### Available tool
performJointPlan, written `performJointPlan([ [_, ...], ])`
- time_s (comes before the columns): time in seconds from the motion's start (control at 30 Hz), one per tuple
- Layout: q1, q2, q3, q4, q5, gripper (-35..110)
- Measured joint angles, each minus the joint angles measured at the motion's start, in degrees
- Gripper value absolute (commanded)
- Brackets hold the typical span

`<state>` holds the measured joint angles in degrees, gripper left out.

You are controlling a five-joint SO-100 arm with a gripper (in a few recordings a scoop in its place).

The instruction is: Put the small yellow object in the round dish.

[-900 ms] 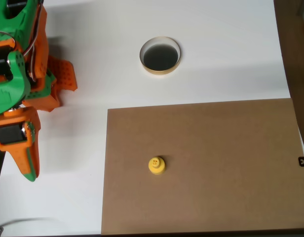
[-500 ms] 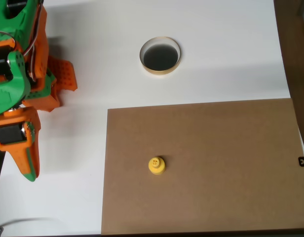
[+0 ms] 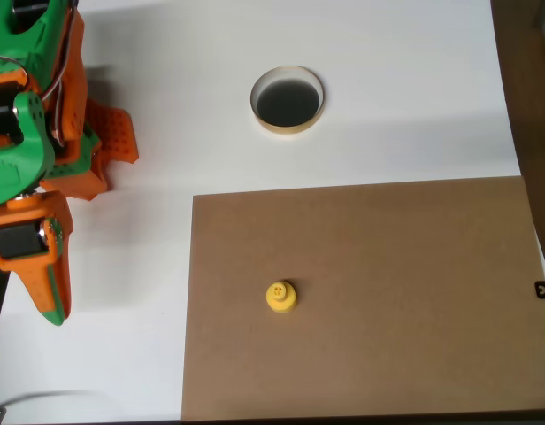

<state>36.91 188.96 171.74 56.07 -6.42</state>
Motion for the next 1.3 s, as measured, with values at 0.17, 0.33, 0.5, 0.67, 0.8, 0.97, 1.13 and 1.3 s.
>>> performJointPlan([
  [0.17, 1.49, 0.0, 0.0, 0.18, 1.23, 5],
  [0.33, 1.58, 0.0, 0.0, 0.62, 3.25, 7],
  [0.5, 1.58, 0.0, -0.26, 0.7, 4.83, 8],
  [0.67, 1.05, 0.0, -2.64, 0.18, 4.83, 10],
  [0.8, -0.18, -0.53, -7.65, -0.62, 3.78, 13],
  [0.97, -0.35, -12.48, -17.31, -2.46, 3.96, 14],
  [1.13, 1.58, -29.53, -28.56, -2.64, 5.19, 14],
  [1.3, 0.53, -39.99, -35.42, -2.64, 2.99, 18],
])
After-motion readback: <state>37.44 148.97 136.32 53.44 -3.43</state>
